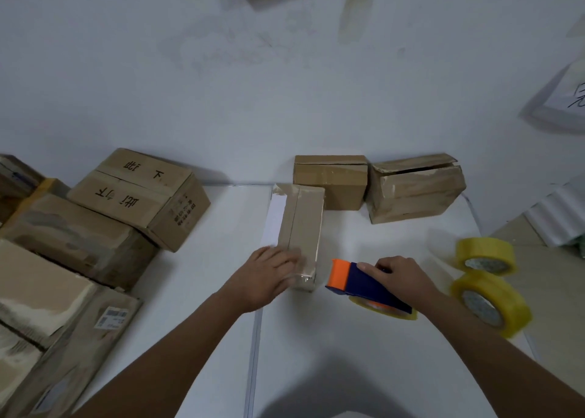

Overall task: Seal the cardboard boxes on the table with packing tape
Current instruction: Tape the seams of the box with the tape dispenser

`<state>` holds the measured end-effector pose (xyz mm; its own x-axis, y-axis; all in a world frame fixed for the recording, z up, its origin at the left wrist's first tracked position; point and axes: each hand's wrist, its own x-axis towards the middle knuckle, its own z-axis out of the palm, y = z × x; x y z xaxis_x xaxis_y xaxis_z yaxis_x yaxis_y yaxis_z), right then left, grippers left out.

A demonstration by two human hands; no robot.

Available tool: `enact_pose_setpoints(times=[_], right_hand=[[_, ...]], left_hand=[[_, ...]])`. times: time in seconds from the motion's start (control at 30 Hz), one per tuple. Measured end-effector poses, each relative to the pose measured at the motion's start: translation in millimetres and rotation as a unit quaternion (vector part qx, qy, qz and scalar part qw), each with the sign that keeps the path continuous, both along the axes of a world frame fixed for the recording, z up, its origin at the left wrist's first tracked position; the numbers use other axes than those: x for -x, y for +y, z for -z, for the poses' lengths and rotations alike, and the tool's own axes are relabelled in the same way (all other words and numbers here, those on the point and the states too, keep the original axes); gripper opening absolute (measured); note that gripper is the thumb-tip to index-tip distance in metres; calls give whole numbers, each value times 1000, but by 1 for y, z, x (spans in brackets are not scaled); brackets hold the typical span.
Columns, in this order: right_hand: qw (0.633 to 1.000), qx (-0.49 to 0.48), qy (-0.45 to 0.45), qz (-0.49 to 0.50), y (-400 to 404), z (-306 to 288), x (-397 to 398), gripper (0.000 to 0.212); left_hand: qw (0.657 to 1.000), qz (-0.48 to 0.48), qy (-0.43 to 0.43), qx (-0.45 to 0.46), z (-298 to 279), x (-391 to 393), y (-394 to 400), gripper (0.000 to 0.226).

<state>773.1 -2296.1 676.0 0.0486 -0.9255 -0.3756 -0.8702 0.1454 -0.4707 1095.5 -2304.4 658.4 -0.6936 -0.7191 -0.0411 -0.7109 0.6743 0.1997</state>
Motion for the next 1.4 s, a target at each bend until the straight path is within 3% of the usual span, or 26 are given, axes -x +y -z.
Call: enact_pose_setpoints(times=[0.1, 0.23, 0.47, 1.0, 1.27, 1.4], right_hand=[[1000, -3, 3, -5, 1, 2, 6, 56], [1000, -2, 18, -12, 2, 1, 17, 52], [1000, 8, -3, -12, 5, -8, 33, 39], [998, -9, 23, -66, 8, -21, 61, 53], [991, -117, -48, -45, 11, -30, 65, 35], [996, -51, 27, -63, 12, -18, 45, 40]], left_hand=[[1000, 6, 15, -21, -2, 36, -22, 47], [998, -8, -49, -46, 18, 51, -33, 59], [997, 4, -73, -10, 28, 52, -33, 65], [997, 14, -79, 10, 31, 51, -35, 63], [997, 10, -71, 7, 31, 51, -35, 60], [997, -5, -78, 9, 31, 53, -32, 60]])
